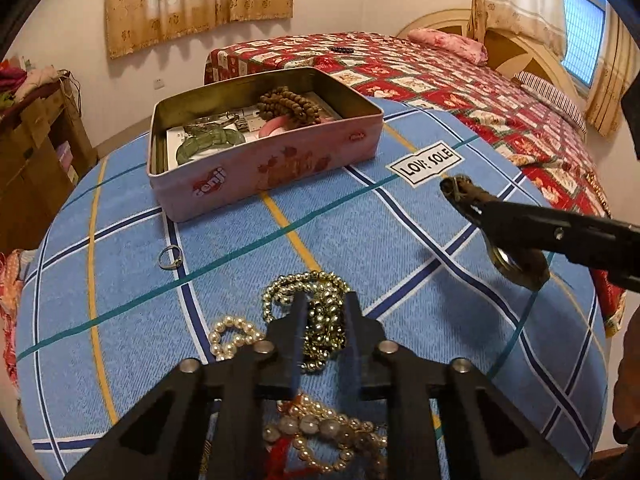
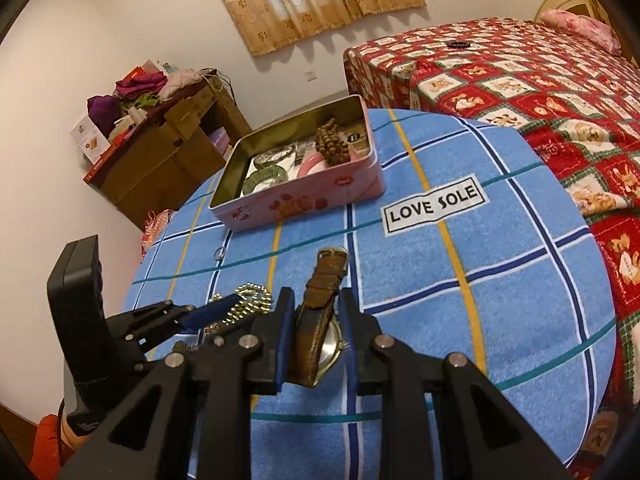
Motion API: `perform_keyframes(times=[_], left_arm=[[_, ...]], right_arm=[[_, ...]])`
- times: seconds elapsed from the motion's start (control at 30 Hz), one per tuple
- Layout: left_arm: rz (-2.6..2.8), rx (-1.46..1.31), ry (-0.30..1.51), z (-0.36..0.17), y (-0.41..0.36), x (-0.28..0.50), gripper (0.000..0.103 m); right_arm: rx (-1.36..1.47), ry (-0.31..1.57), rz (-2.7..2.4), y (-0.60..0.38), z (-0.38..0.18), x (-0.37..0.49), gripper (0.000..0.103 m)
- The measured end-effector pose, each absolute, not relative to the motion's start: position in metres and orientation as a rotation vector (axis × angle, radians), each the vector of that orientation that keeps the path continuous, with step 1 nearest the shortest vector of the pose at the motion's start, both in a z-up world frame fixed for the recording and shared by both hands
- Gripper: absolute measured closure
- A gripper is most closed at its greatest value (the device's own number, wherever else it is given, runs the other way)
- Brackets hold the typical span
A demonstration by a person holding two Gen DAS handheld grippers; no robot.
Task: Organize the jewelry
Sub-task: 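Grasp the gold chain with the left tool while the right tool holds the watch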
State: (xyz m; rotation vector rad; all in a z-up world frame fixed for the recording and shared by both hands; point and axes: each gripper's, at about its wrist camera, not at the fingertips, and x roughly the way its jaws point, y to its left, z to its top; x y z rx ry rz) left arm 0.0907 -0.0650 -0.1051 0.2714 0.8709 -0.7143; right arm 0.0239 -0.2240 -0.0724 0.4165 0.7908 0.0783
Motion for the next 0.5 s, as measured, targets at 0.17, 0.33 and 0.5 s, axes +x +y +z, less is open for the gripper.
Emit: perform_keyframes(times=[0.17,0.33,0.5], left_arm=[[-0.753,0.103,0.843,-0.087,-0.041,0.095,0.093],[-0.779,-0.029,0.727,-0.042,-0.013,0.09,0.093],[-0.773,-0.051,0.638,-0.009,-0.007,0.092,0.093]], right_arm=[[0.435,0.784,0.078,-0.227,-0.074,0.023,0.078],[0.454,0.757,0.066,-0.234,-0.07,0.021,0.078],[0.454,0.721,0.079,-0.234,-0.057,0.027,0.078]])
